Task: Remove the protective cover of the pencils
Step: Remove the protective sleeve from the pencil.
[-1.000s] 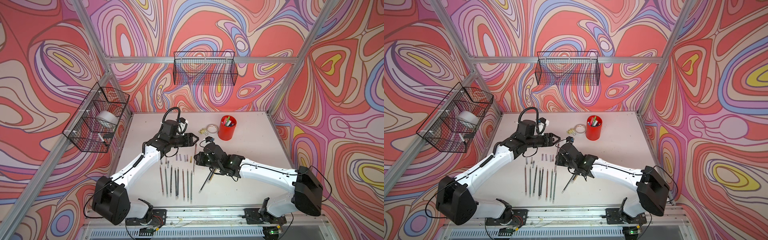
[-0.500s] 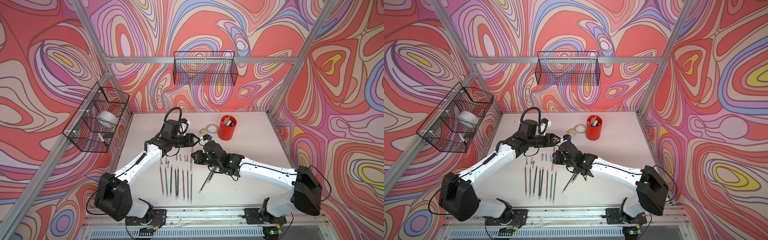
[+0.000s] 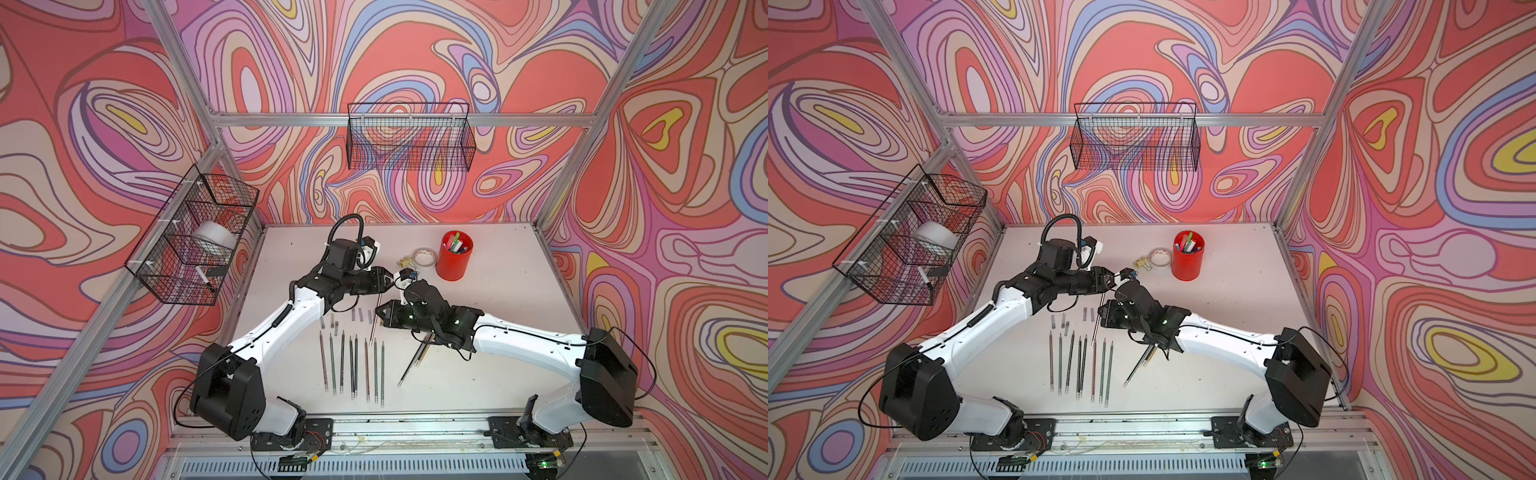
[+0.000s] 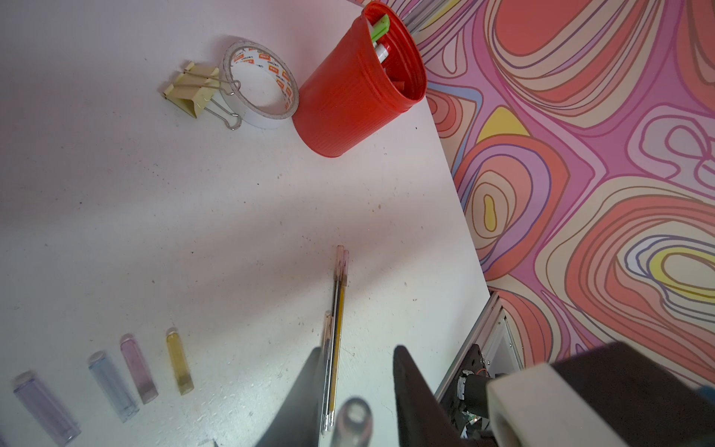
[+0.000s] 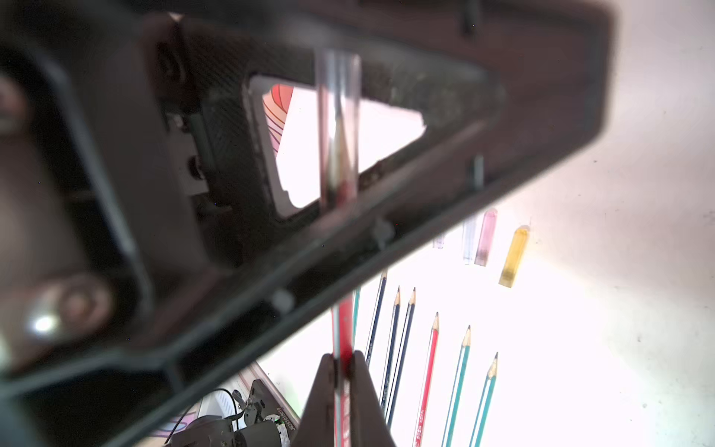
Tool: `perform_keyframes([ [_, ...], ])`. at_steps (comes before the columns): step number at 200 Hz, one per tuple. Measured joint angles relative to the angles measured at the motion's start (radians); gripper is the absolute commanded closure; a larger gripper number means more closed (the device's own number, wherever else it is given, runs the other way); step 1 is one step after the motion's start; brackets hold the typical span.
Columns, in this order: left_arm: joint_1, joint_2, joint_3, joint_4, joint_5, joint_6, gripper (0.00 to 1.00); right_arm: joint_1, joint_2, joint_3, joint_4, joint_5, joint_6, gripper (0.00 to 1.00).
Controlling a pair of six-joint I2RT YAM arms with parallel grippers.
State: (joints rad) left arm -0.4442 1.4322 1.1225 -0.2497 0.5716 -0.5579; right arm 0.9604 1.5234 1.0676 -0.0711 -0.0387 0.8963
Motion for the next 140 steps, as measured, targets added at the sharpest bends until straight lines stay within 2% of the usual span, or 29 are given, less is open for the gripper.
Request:
perform_keyframes([
  [30, 0.000, 0.003, 0.005, -0.002, -0.004, 0.000, 0.75, 0.000, 0.001, 0.000, 0.005, -0.005, 0.002, 1.00],
  [79, 0.014, 0.018, 0.011, -0.017, -0.035, 0.013, 0.92, -0.004, 0.001, 0.003, 0.002, -0.007, 0.001, 1.00],
  [109, 0.018, 0.026, 0.020, -0.039, -0.040, 0.012, 0.99, -0.003, 0.001, 0.011, -0.023, -0.003, 0.009, 0.71],
  [129, 0.014, 0.032, 0.041, -0.046, -0.039, 0.012, 1.00, -0.003, 0.001, 0.016, -0.045, 0.002, 0.009, 0.62],
  [140, 0.013, 0.033, 0.047, -0.046, -0.038, 0.011, 1.00, -0.003, 0.003, 0.022, -0.062, 0.007, 0.010, 0.61],
])
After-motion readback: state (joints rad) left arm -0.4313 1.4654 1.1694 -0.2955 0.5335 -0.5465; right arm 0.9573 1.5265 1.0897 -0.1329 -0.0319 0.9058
